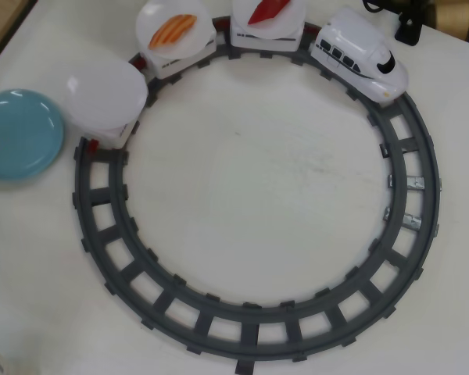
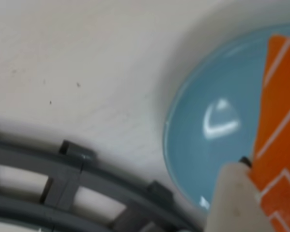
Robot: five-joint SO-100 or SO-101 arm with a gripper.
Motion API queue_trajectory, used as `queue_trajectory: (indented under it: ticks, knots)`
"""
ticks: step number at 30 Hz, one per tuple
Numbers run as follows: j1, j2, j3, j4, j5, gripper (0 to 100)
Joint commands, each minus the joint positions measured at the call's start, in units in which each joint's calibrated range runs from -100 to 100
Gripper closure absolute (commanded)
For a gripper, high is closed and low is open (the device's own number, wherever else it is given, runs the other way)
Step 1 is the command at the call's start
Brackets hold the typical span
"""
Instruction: Pick up the sushi from the Shinkansen and put it on the blue dish
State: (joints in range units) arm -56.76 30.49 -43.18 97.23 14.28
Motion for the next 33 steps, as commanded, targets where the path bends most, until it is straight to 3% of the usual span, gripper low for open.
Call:
queue_trajectory:
  ticks: [1,17,27,33]
  knots:
    - [-0.37,3.31,-7.22,-0.54,-0.05,97]
    - [0.51,24.71,-33.37,-0.45,0.99,97]
    - [3.59,27.28,-35.72,-0.45,0.99,81]
    - [4.39,27.28,-35.45,-0.45,1.46,79]
